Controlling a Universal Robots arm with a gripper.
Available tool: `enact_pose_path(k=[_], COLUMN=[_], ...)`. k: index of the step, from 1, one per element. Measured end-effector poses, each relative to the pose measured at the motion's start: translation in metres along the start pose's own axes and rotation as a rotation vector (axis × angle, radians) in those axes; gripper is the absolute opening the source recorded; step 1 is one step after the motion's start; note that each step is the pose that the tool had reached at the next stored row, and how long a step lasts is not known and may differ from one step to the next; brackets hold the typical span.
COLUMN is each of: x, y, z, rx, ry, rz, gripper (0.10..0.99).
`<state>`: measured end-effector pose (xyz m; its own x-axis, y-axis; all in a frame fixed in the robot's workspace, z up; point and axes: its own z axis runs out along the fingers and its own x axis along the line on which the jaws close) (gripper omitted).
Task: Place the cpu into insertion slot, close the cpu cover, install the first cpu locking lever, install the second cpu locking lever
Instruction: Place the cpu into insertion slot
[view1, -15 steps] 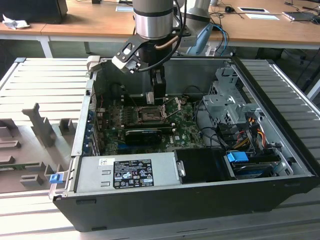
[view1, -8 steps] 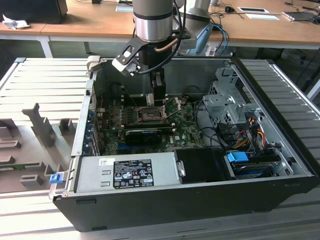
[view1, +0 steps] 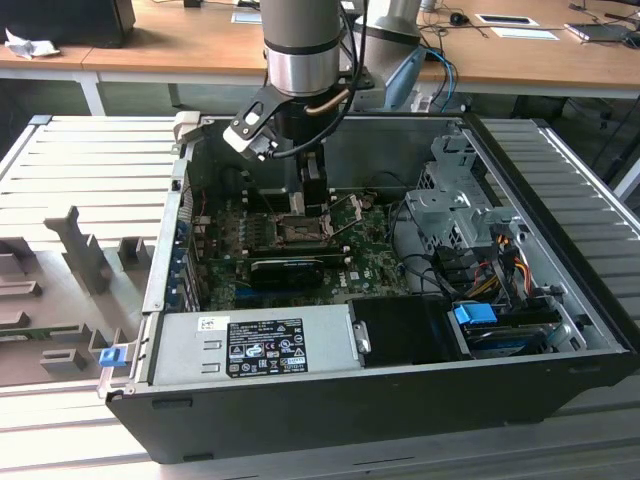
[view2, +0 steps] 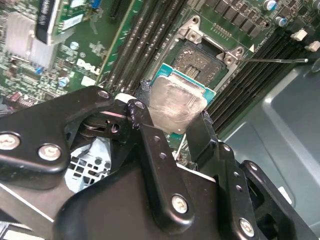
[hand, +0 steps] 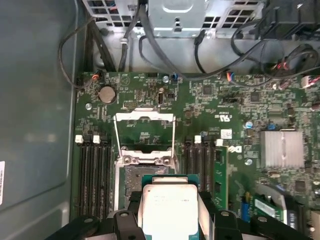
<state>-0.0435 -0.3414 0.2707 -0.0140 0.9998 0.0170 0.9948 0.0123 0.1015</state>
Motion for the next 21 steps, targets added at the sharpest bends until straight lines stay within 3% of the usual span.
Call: enact_pose_path(k=[10, 21], x=[0.0059, 0.0058], y=[-0.0057, -0.0065], z=[0.0222, 0.0290], rx=[0.000, 0.000], ry=[0.0020, 0.0019], rz=[-0.020, -0.019], gripper=[0.529, 0.529])
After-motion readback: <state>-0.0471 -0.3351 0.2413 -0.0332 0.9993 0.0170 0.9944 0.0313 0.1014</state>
